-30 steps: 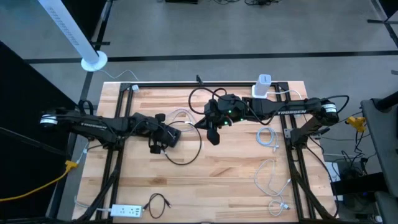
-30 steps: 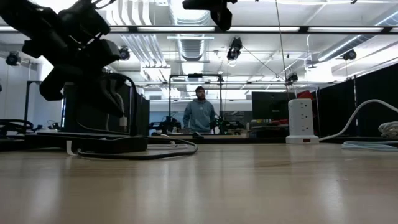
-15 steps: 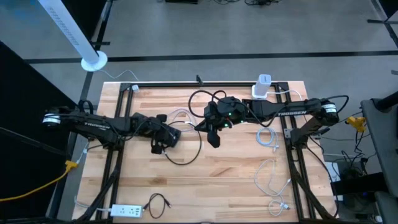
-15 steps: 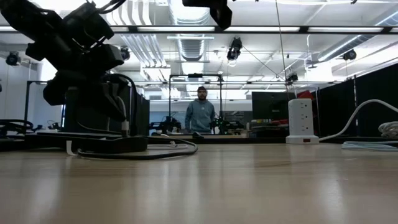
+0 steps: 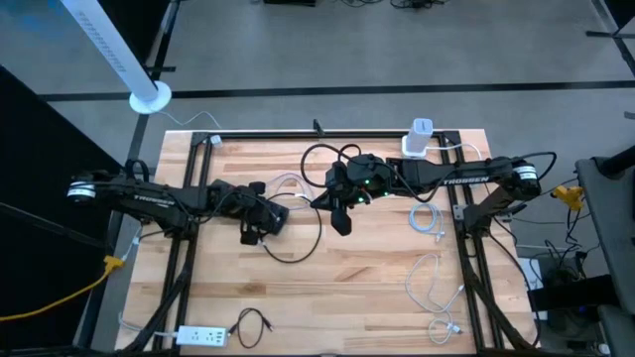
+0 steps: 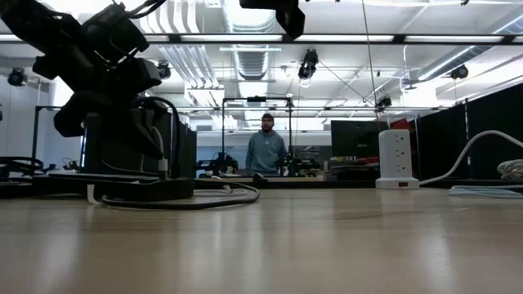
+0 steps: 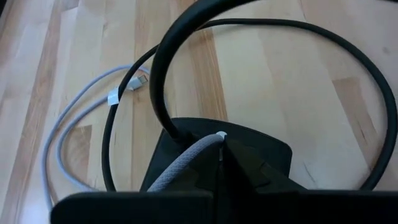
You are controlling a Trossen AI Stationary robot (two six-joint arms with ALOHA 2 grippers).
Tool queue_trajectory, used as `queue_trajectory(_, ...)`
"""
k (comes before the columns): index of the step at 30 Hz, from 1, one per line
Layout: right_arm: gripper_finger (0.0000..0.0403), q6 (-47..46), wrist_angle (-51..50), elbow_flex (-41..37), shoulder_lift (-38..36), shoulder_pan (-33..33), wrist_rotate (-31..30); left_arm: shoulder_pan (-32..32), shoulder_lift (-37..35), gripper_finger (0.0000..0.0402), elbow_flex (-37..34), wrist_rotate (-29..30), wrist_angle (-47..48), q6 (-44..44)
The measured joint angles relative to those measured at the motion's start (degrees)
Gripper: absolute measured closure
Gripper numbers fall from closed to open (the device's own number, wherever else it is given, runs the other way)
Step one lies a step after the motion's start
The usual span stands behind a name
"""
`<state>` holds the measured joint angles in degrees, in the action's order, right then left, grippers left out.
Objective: Insert USB
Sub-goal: Insert the top left white charger cable into the black outlet extension
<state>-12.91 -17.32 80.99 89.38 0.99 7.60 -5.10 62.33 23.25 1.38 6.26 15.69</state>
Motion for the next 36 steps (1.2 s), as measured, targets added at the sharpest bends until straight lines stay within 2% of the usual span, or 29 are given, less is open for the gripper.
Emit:
queue_trajectory(25,0.0403,-0.1,0.0,0.0,0.0,0.0,0.0,0.0,-0.5,0.0402,0.1,-0.5,1.0,1.2)
queue_trajectory(36,0.0403,-0.2,0.0,0.0,0.0,0.0,0.0,-0.2,3.8,0.0402,0.2,-0.5,-0.8,1.8)
